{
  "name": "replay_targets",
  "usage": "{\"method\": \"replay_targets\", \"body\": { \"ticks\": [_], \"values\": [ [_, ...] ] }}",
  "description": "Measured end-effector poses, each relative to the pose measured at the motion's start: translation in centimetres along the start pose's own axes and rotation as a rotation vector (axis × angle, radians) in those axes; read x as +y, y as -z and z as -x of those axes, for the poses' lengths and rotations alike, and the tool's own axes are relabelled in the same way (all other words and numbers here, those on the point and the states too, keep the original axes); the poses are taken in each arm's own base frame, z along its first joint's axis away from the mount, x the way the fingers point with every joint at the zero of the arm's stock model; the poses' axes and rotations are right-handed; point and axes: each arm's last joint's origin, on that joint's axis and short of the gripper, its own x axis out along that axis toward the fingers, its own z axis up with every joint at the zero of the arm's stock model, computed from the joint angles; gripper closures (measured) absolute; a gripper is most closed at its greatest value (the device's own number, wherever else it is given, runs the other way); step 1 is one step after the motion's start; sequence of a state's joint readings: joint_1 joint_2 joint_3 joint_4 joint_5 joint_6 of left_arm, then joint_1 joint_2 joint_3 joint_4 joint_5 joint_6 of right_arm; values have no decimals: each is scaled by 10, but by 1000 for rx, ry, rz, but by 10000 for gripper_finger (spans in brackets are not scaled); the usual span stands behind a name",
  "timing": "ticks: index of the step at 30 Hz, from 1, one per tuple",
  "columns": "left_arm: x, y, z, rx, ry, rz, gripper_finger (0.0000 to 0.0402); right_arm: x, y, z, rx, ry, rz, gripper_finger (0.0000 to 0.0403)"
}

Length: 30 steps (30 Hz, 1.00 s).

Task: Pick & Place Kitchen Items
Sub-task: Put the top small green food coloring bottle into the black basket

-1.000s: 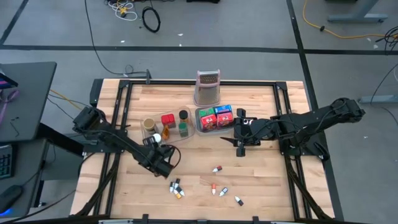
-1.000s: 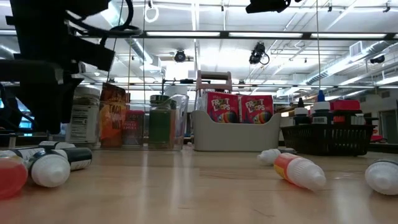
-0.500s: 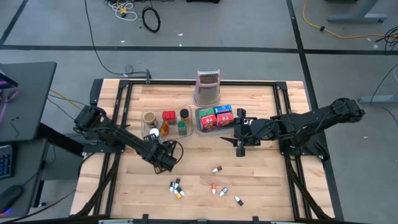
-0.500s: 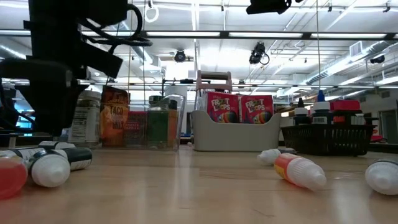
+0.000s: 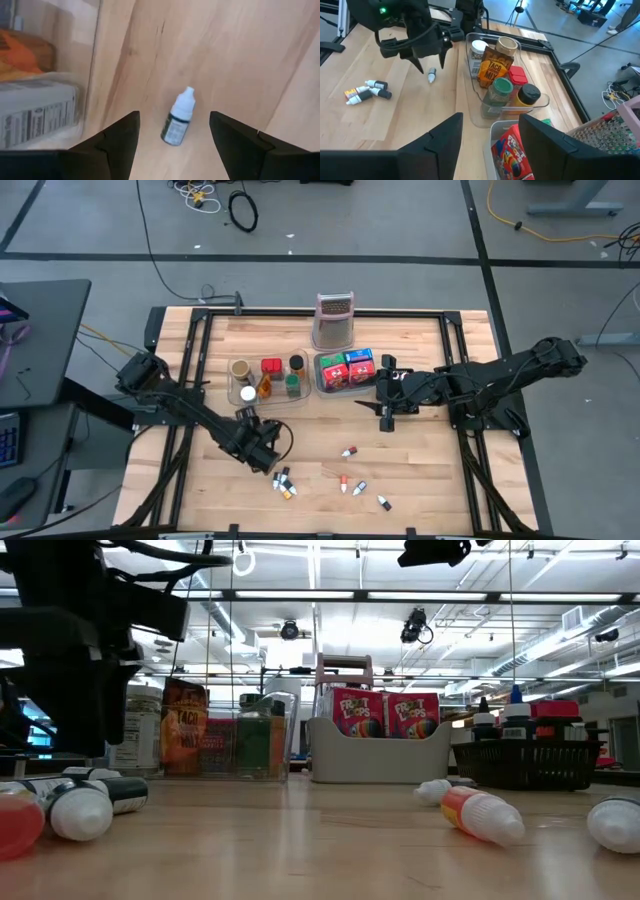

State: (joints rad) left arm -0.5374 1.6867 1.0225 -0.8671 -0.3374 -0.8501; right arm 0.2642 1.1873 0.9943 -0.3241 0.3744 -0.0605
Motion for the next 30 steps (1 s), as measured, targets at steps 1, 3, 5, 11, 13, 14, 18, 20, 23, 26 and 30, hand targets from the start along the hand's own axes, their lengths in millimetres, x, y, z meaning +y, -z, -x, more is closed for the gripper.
{"method": "replay_targets", "body": {
  "ticks": [1,3,5,11,13,14,18,20,23,26,30],
  "values": [
    [0,-1,0,-2,3,3,150,0,0,0,0,0,0,197],
    [1,-3,-4,-3,33,9,150,0,0,0,0,0,0,197],
    [2,0,-12,15,60,17,150,0,0,0,0,0,0,197],
    [15,10,-34,55,72,54,150,0,0,0,0,0,0,197],
    [17,11,-39,94,121,67,150,0,0,0,0,0,0,197],
    [18,12,-41,106,147,69,152,0,0,0,0,0,0,197],
    [17,11,-42,108,172,73,183,0,0,0,0,0,0,197],
    [16,10,-41,110,181,77,210,0,0,0,0,0,0,197],
    [14,8,-40,106,190,109,256,0,0,0,1,0,1,197],
    [12,5,-38,105,194,133,296,0,0,0,5,0,2,197],
    [9,-1,-33,74,185,143,325,0,1,0,6,0,3,197]
  ]
}}
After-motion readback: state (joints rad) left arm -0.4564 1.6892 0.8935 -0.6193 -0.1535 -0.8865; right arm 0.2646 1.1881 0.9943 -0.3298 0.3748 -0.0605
